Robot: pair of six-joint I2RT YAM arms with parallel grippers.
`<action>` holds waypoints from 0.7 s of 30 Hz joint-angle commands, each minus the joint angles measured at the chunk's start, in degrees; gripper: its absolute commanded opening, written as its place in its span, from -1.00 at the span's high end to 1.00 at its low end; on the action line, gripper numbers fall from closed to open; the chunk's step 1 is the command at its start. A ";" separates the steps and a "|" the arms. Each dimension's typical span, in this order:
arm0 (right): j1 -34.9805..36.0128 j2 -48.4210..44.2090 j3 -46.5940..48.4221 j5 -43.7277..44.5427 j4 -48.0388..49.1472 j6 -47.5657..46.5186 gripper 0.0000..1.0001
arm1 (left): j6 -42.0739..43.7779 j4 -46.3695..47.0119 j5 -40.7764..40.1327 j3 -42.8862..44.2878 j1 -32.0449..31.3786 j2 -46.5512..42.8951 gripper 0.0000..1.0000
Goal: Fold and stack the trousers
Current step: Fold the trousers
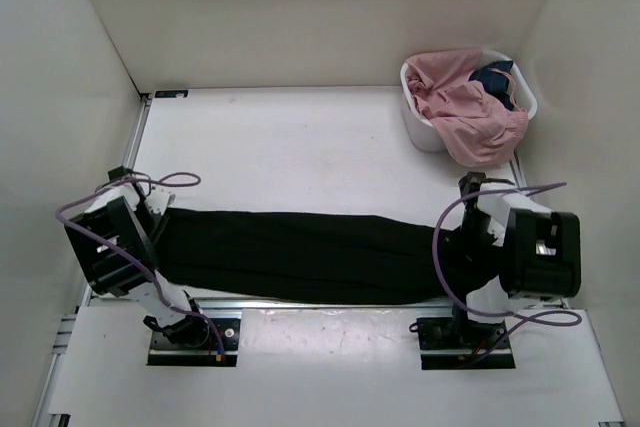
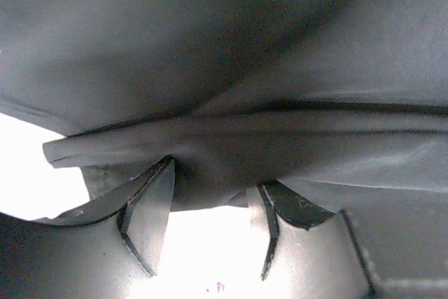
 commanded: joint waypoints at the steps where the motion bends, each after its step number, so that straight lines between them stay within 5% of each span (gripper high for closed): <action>1: -2.24 6.13 6.50 9.91 15.05 2.67 1.00 | -2.86 1.56 5.54 7.87 -2.60 -0.05 -0.12; 5: -3.47 11.05 15.12 9.30 13.30 1.96 1.00 | -3.39 -10.55 13.17 19.23 -2.61 2.76 -0.19; 11: -3.47 10.80 14.08 5.79 15.30 -2.69 1.00 | 0.22 -24.55 20.66 26.71 -2.61 0.40 -0.24; 21: -3.47 7.29 14.79 7.02 13.90 -10.25 1.00 | -7.17 -13.50 2.48 33.13 1.43 12.25 -0.27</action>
